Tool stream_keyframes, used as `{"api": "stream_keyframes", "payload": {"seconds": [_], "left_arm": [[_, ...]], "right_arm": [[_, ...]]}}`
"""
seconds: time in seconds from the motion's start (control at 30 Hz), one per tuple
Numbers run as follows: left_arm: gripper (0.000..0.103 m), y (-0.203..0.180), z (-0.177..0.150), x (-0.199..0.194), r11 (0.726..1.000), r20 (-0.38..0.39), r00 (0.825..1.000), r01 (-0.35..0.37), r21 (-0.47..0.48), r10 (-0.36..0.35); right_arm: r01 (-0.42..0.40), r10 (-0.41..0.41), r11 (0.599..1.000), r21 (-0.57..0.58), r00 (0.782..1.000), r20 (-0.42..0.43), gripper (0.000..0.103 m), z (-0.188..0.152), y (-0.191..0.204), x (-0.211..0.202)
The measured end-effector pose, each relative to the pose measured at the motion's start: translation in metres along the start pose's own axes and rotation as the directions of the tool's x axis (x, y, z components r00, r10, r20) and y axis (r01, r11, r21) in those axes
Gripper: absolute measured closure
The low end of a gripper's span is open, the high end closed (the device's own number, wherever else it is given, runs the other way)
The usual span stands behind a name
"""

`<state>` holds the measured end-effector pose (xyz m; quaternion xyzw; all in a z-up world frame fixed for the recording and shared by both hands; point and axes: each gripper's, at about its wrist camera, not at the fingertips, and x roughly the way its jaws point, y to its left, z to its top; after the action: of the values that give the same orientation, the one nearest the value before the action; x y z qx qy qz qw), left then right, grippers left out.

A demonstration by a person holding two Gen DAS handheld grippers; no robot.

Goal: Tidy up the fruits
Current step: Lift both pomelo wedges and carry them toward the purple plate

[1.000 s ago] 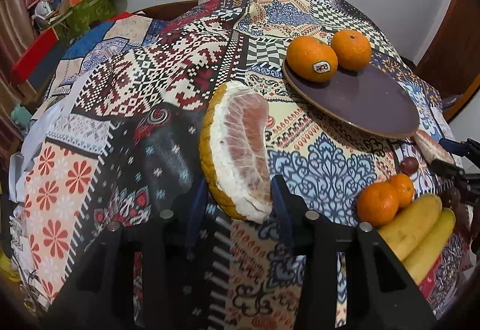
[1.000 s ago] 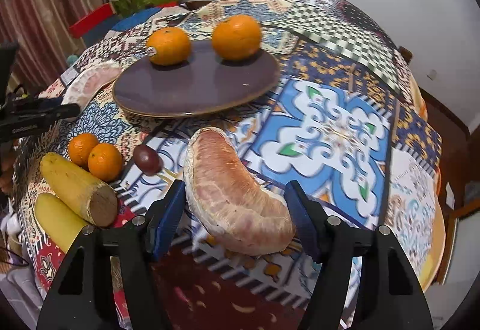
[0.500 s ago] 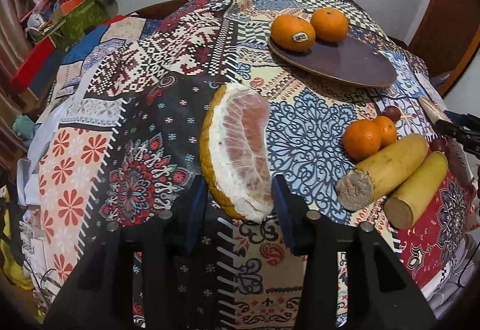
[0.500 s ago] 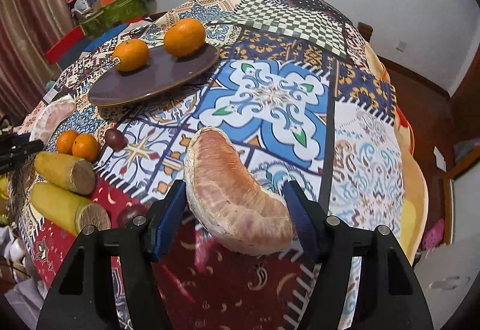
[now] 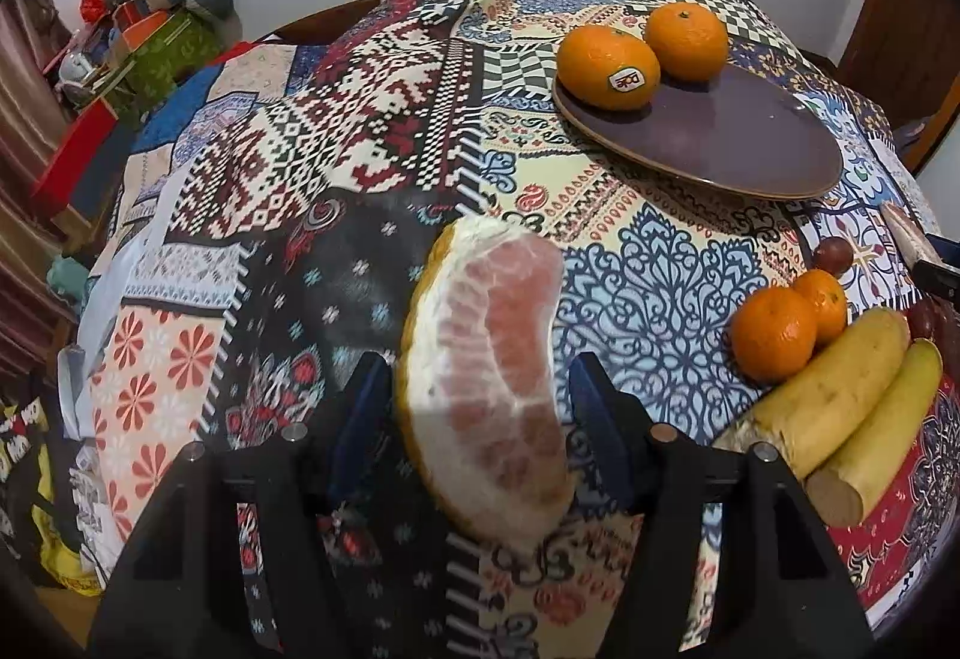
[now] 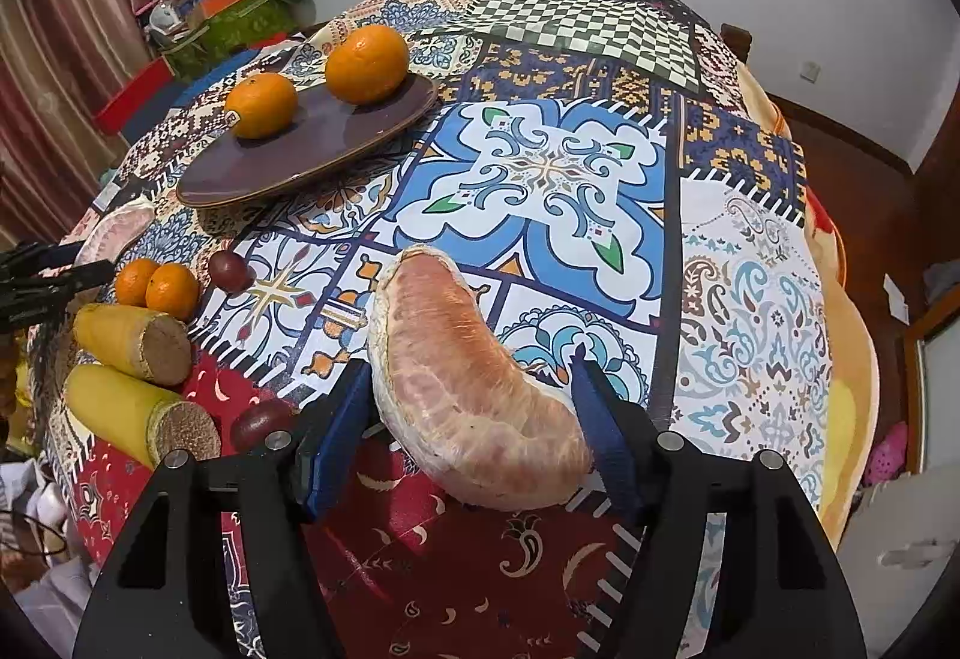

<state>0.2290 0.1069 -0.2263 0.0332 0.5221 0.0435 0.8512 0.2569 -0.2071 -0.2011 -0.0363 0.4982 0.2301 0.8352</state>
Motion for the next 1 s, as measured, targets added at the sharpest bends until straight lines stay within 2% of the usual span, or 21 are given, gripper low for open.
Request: {"api": "stream_keyframes", "payload": {"seconds": [0.17,0.27,0.47,0.63,0.7,0.87,1.0], "left_arm": [[0.044,-0.004,0.003,0.007,1.000,0.013,1.000,-0.013,0.004,0.013],[0.051,-0.004,0.004,0.008,1.000,0.022,0.999,-0.024,-0.001,0.024],[0.053,-0.005,0.004,0.005,0.999,0.027,0.999,-0.033,0.002,0.032],[0.053,-0.004,0.001,-0.002,1.000,0.038,0.999,-0.031,-0.007,0.031],[0.053,-0.004,0.001,-0.006,1.000,0.046,0.999,-0.024,-0.009,0.024],[0.053,-0.006,0.001,-0.019,1.000,0.082,0.997,-0.010,-0.015,0.011],[0.053,-0.011,0.006,-0.030,1.000,0.114,0.994,-0.001,-0.014,0.002]], "right_arm": [[0.003,-0.003,1.000,-0.011,1.000,-0.002,0.036,-0.001,0.001,0.003],[0.007,-0.007,1.000,-0.018,1.000,0.006,0.038,-0.001,0.002,0.004],[0.009,-0.008,1.000,-0.013,1.000,0.021,0.042,-0.002,0.002,0.001],[0.016,-0.015,1.000,-0.019,0.999,0.052,0.066,0.003,0.006,-0.007],[0.027,-0.024,0.999,-0.041,0.998,0.063,0.067,0.006,0.010,-0.010],[0.022,-0.020,0.998,-0.055,0.999,0.037,0.065,0.009,0.010,-0.004],[0.020,-0.019,0.998,-0.054,1.000,0.018,0.058,0.012,0.008,0.003]]}}
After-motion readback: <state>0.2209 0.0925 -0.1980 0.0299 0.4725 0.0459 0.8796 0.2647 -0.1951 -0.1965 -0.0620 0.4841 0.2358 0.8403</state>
